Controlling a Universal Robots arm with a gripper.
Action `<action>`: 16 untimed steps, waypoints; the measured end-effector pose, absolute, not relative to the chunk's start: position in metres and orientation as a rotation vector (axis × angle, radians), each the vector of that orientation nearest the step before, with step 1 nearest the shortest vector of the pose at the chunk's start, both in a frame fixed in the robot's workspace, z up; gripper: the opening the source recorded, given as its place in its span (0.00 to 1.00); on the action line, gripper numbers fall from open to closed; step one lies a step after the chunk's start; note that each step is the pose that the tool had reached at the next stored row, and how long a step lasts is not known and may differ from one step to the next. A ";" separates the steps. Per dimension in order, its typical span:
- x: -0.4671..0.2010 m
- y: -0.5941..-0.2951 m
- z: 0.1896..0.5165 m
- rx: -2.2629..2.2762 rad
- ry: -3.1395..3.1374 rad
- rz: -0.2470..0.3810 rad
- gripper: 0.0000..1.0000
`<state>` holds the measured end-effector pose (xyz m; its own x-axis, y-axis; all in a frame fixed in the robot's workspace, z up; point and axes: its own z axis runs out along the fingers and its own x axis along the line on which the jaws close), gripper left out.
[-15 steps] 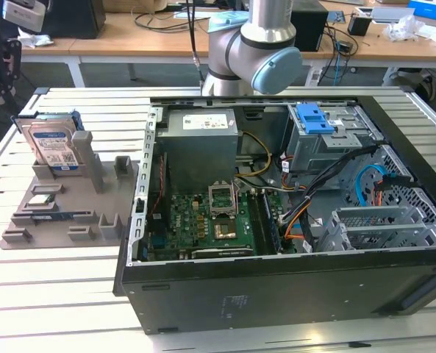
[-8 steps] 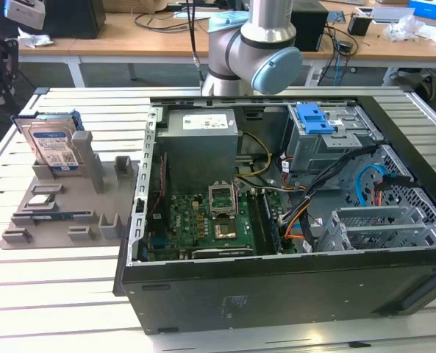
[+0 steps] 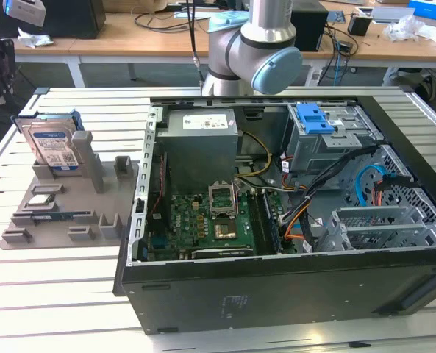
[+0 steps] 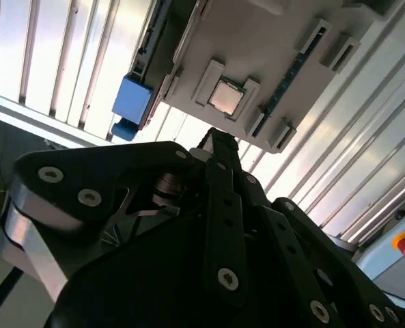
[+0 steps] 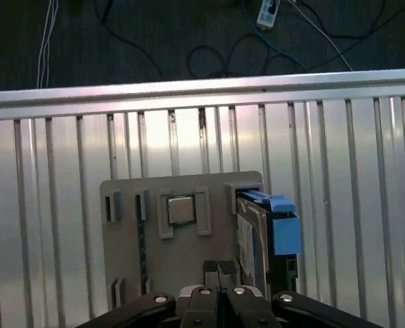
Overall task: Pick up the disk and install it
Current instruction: 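Pick up the disk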
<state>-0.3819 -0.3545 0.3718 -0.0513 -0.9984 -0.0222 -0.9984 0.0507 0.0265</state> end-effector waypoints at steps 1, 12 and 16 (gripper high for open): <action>-0.382 -0.355 0.372 2.173 -2.265 -0.054 0.11; -0.382 -0.355 0.372 2.303 -2.130 -0.054 0.11; -0.382 -0.355 0.372 2.305 -2.127 -0.054 0.17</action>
